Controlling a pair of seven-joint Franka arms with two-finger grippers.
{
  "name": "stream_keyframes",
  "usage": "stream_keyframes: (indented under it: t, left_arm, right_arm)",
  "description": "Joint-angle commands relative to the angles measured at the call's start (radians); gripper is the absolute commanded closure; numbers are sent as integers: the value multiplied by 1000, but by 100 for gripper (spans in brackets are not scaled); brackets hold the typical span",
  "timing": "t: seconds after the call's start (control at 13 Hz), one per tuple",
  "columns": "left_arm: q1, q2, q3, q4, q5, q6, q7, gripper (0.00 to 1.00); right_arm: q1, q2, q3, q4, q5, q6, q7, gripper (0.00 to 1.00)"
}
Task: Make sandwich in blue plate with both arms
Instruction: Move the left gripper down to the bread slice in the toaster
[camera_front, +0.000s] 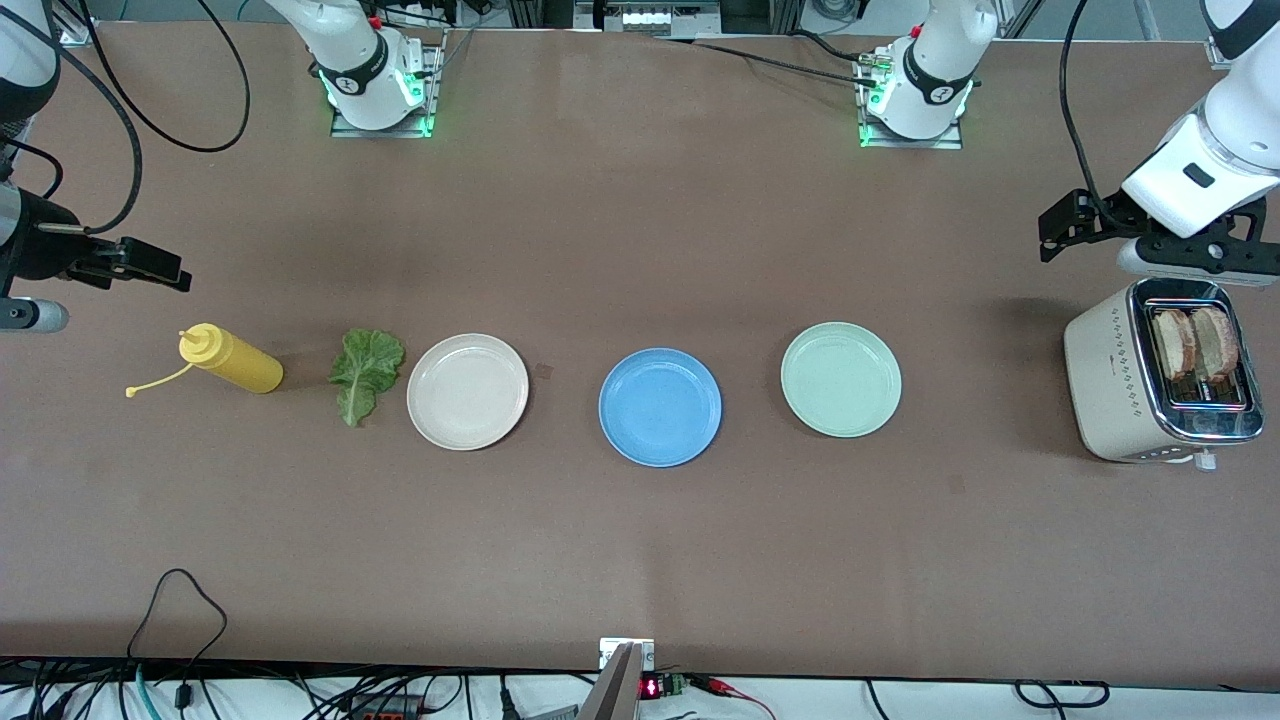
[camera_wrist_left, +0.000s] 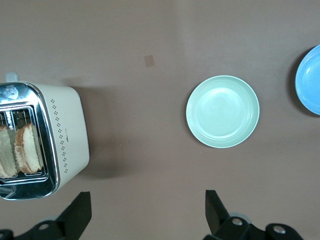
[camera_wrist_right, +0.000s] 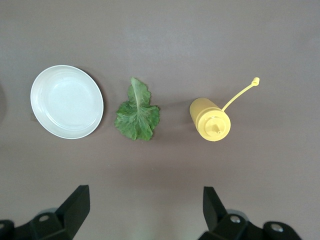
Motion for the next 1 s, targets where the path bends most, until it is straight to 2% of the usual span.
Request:
stream_keyframes:
  t: [0.0, 0.62, 0.77, 0.93]
  left_arm:
    - [-7, 17, 2, 36, 13, -29, 21, 0]
    - [-7, 22, 0, 38, 21, -69, 15, 0]
    - [-7, 65, 3, 41, 24, -119, 4, 0]
    - [14, 135, 16, 86, 27, -164, 9, 0]
  right_arm:
    - [-4, -19, 6, 11, 11, -6, 9, 0]
    - [-2, -36, 12, 11, 12, -21, 15, 0]
    - [-1, -48, 16, 11, 14, -43, 17, 0]
    - [-1, -62, 16, 9, 15, -61, 18, 0]
